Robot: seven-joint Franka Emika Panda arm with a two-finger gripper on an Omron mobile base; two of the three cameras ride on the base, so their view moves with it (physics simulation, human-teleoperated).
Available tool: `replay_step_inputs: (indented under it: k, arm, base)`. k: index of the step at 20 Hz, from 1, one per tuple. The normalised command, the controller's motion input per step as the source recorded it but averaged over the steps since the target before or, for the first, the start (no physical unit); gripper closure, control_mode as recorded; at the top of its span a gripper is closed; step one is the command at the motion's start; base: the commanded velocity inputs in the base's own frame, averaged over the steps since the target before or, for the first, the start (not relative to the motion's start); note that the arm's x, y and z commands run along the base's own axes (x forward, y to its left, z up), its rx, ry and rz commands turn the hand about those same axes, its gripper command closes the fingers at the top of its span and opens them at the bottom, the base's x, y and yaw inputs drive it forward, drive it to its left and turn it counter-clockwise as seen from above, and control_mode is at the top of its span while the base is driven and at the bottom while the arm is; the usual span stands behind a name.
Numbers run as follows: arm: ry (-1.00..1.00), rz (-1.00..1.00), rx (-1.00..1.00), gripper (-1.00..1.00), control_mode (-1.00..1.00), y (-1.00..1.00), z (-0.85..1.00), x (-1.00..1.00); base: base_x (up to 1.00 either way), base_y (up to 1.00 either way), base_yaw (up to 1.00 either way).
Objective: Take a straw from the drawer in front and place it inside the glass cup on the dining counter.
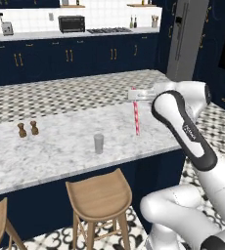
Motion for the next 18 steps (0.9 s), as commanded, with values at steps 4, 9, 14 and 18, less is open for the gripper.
replay_step_inputs:
  k: [4, 9, 14, 18]
  arm:
    - [-0.01, 0.53, 0.27, 1.00, -1.00, 0.01, -0.03, 0.93]
    - [0.00, 0.50, 0.23, 1.00, -1.00, 0.13, -0.01, 0.89]
    - [-0.09, 0.34, 0.00, 1.00, -1.00, 0.21, -0.26, 0.38]
    - [-0.28, 0.28, -0.07, 1.00, -1.00, 0.34, -0.48, 0.17]
  base:
    - [0.00, 0.00, 0.00]
    - [0.00, 0.00, 0.00]
    - [0.00, 0.00, 0.00]
    - [0.00, 0.00, 0.00]
